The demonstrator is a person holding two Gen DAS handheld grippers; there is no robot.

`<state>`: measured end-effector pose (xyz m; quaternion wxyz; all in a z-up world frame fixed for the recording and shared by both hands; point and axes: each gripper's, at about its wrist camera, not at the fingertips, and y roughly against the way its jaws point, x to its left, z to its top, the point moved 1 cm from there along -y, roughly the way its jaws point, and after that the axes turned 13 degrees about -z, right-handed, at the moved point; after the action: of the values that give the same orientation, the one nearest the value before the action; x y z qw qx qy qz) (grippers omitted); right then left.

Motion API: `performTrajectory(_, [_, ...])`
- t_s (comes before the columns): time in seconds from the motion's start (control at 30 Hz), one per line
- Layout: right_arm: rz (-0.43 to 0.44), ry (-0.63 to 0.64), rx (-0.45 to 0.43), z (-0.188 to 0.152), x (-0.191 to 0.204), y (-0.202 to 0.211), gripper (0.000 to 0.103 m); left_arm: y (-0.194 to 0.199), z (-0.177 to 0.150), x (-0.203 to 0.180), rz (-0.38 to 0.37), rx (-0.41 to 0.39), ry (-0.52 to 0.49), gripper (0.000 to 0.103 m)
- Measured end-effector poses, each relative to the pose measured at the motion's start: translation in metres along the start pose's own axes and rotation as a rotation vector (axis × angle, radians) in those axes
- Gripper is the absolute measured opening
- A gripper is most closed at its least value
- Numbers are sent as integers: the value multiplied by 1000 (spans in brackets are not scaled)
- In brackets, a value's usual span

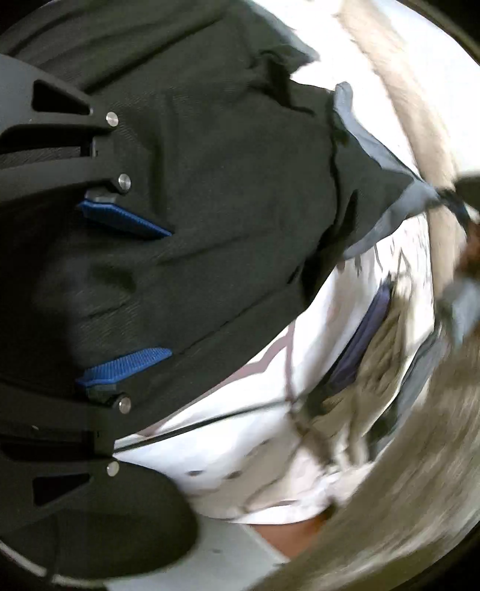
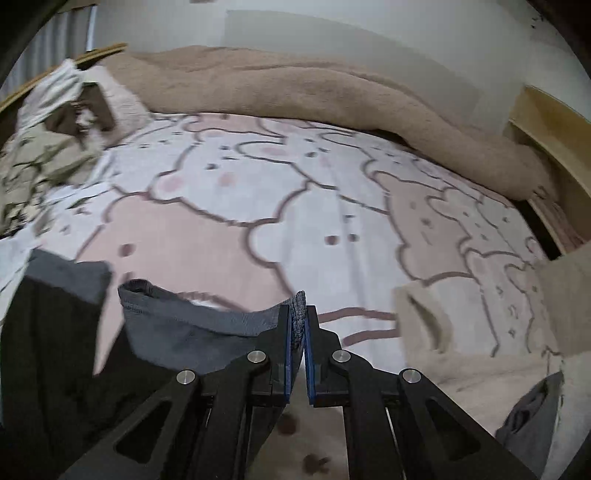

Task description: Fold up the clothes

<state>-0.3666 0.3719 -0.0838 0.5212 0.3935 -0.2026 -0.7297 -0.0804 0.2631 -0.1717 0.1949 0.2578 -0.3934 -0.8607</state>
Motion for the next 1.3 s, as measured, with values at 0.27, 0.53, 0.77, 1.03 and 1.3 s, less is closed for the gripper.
performTrajectory(0.27, [-143, -21, 163, -13, -8, -86, 6, 0, -11, -6, 25, 40, -98, 60])
performTrajectory(0.53, [-401, 18, 219, -55, -15, -138, 8, 5, -14, -3, 19, 45, -106, 62])
performTrajectory(0.77, [-89, -81, 141, -35, -18, -72, 21, 2, -10, -5, 14, 52, -96, 62])
performTrajectory(1.03, [65, 189, 243, -63, 78, -74, 21, 2, -9, -2, 5, 52, -83, 62])
performTrajectory(1.3, [53, -24, 254, -30, 45, -111, 25, 2, -12, 0, -5, 52, -83, 63])
